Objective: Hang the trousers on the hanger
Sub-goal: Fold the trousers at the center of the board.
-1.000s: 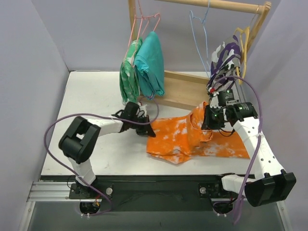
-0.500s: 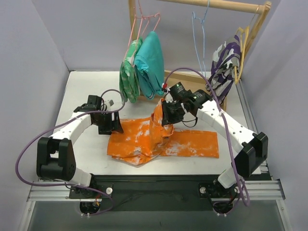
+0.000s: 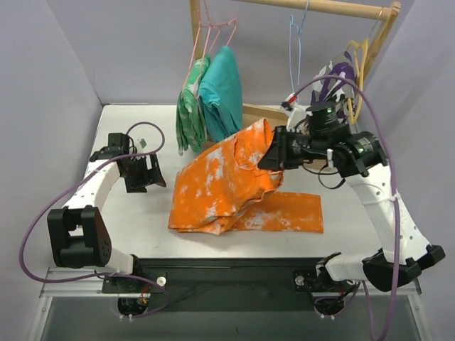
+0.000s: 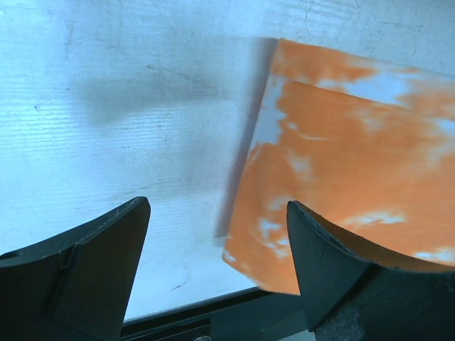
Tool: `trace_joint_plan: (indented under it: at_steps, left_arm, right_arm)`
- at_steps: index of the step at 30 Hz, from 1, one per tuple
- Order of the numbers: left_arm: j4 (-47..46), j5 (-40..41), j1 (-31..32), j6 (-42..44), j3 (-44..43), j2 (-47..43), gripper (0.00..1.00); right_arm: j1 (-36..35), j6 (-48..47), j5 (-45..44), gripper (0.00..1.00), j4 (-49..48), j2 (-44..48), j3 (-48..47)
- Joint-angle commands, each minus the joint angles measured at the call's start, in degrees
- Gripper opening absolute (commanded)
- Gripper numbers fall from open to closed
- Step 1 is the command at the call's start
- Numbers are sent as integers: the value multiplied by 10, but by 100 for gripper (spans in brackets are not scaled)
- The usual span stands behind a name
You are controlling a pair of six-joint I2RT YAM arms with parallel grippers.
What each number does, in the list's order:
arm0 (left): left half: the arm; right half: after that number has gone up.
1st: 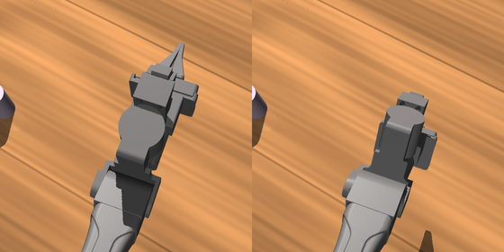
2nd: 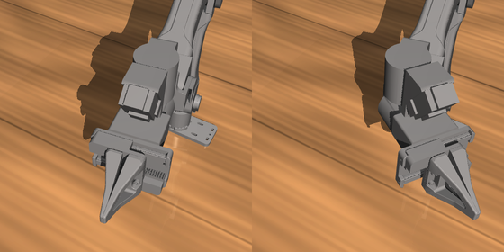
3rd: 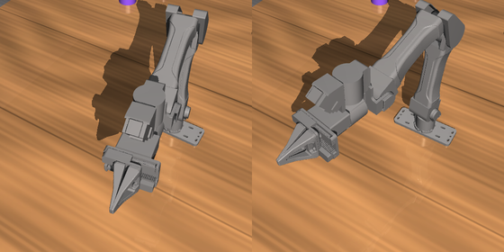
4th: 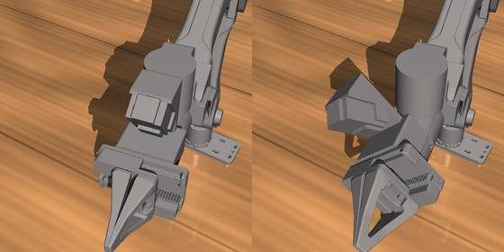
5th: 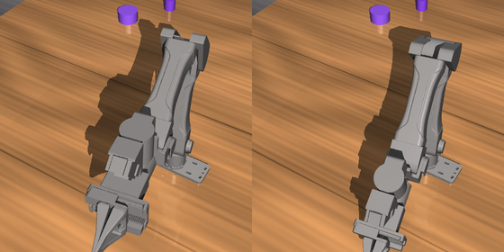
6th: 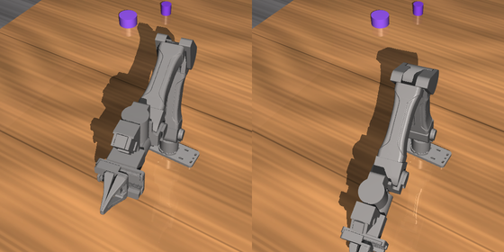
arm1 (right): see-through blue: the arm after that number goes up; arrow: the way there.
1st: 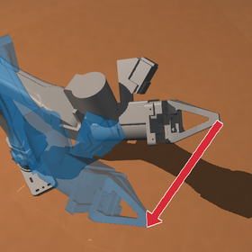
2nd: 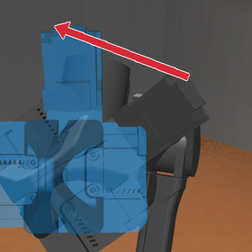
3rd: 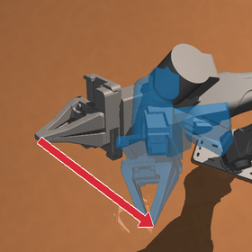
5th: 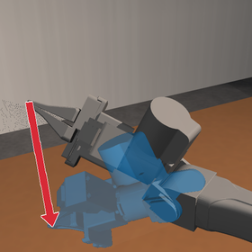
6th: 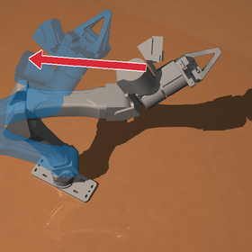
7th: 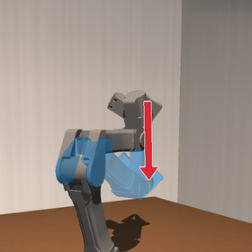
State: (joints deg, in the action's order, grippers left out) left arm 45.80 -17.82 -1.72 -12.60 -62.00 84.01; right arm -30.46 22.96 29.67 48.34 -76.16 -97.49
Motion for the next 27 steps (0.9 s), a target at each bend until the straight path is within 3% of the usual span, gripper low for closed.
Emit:
trace_joint_plan:
  at_steps: [1,9,17,22,27]
  left_arm:
    - [-8,-24,-3,8,-16,6,88]
    - [-70,-84,12,-11,16,14,85]
    - [-130,-85,109,-46,50,38,85]
    - [-136,-66,113,-50,72,39,85]
    - [-149,-78,116,-55,85,61,85]
  right_arm:
    - [70,-37,55,0,40,36,12]
    - [119,-95,52,0,38,29,127]
    - [159,-123,38,0,18,28,172]
    - [171,-129,36,0,18,30,165]
    - [200,-155,9,0,10,42,235]
